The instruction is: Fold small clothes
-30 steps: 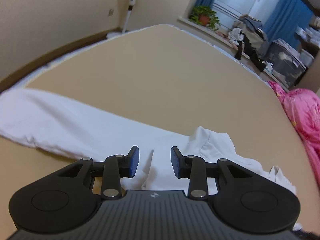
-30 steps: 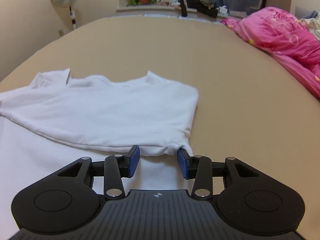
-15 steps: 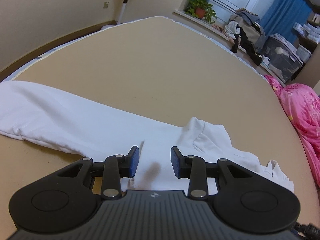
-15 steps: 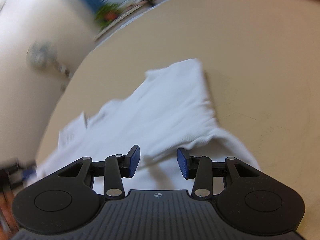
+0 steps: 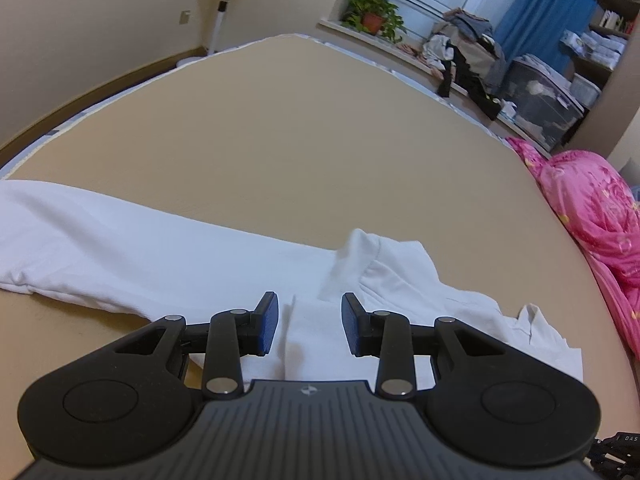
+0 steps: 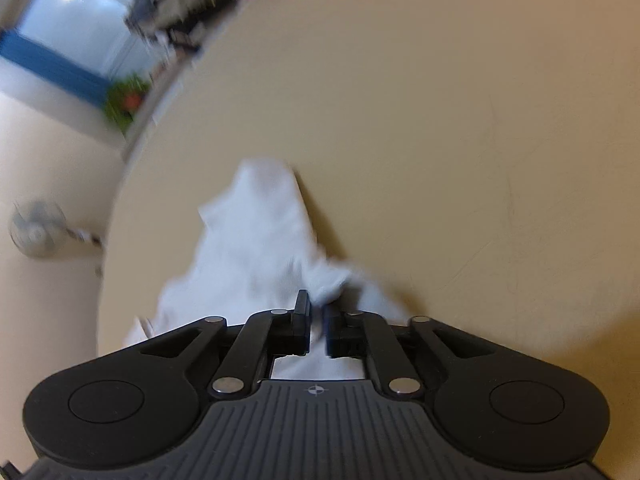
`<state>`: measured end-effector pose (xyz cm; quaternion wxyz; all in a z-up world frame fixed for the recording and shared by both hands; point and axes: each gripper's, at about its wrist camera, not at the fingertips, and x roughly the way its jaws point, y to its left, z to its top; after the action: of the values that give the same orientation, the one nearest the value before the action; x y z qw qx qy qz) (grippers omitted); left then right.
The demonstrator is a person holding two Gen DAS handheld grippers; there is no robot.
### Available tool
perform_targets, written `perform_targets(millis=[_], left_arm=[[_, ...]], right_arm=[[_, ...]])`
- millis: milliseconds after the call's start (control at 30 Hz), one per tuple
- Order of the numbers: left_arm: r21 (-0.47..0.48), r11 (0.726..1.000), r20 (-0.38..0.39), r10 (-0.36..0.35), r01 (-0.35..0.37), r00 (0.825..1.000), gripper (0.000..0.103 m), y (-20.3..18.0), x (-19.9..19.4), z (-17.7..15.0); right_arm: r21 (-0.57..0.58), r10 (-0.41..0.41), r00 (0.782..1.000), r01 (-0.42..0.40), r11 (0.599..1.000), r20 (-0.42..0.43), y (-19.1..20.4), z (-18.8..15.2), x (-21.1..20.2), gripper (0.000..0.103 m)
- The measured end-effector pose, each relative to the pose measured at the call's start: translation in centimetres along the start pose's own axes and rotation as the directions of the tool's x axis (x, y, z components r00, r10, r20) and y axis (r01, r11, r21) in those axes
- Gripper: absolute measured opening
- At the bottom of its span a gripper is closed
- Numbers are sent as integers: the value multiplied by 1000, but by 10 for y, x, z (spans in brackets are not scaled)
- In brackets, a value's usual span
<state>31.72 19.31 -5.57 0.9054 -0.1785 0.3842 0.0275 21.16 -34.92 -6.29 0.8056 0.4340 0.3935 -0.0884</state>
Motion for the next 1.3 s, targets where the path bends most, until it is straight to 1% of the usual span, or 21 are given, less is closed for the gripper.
perform_targets(millis=[100, 167, 233, 300, 367, 400, 433, 500, 567, 600, 667, 733, 800, 867, 933, 1000, 1067, 1100, 1167, 1267, 1300], left_arm=[[1, 1000, -32, -13, 13, 999, 38, -1, 6, -2], [-1, 1000, -62, -16, 16, 998, 38, -1, 14, -4], [-2, 1000, -112, 7, -7, 994, 38, 0, 28, -7], [-4, 999, -163, 40, -41, 986, 38, 2, 40, -14], [-9, 999, -183, 42, -44, 982, 34, 4, 47, -17], [3, 999, -182, 43, -43, 982, 28, 2, 49, -17], [23, 999, -181, 46, -42, 982, 7, 0, 49, -18], [66, 996, -151, 72, -63, 986, 3, -8, 47, -17], [106, 991, -63, 87, -80, 994, 3, -19, 34, -15], [129, 989, -18, 79, -76, 997, 3, -25, 26, -13], [156, 985, 42, 62, -67, 997, 3, -35, 17, -12], [158, 983, 35, 91, -96, 995, 3, -37, 22, -15], [150, 982, -69, 124, -112, 990, 5, -31, 41, -20], [123, 984, -169, 147, -127, 975, 11, -22, 57, -24], [74, 989, -133, 139, -130, 981, 16, -12, 47, -16], [28, 988, -52, 151, -149, 987, 25, -1, 31, -4], [-62, 976, 7, 209, -208, 978, 39, 23, 20, 6], [-126, 964, 11, 237, -234, 971, 40, 39, 16, 10], [-299, 909, -20, 299, -291, 954, 40, 83, 12, 16], [-577, 719, -105, 406, -388, 908, 40, 154, -1, 9], [-631, 658, -129, 435, -412, 891, 40, 172, -6, 6]], right_arm=[[-121, -22, 999, 27, 992, 40, 22, -6, -10, 11], [-222, 14, 996, 6, 975, 88, 43, -13, -18, 20], [-289, 72, 989, -32, 957, 129, 54, -14, -20, 21], [-335, 92, 981, -30, 942, 172, 57, -9, -17, 21], [-311, 55, 979, 8, 951, 195, 51, 1, -11, 22], [-277, 41, 981, 13, 961, 188, 46, 5, -8, 22], [-252, 36, 984, 10, 968, 175, 43, 8, -5, 22], [-263, -13, 994, 40, 964, 105, 40, 13, 9, 22], [-290, -110, 994, 108, 951, 9, 36, 11, 28, 7], [-261, -108, 994, 111, 959, 26, 33, 14, 27, 7], [-266, -79, 992, 104, 958, 103, 43, 12, 15, 15], [-360, -40, 981, 107, 927, 190, 60, 6, 7, 23], [-368, -2, 991, 53, 928, 137, 61, 9, 17, 31], [-355, -84, 996, 89, 931, 30, 53, 9, 40, 28], [-358, -97, 994, 105, 928, 40, 52, 9, 43, 27], [-406, -89, 993, 114, 907, 80, 62, 7, 36, 33], [-477, -60, 985, 131, 869, 161, 75, 1, 23, 37], [-498, -48, 982, 135, 857, 184, 79, 1, 22, 37], [-518, -13, 982, 111, 848, 189, 74, -1, 20, 37], [-543, -12, 983, 110, 832, 181, 75, -1, 25, 37], [-548, -17, 984, 112, 829, 175, 75, -2, 27, 37]])
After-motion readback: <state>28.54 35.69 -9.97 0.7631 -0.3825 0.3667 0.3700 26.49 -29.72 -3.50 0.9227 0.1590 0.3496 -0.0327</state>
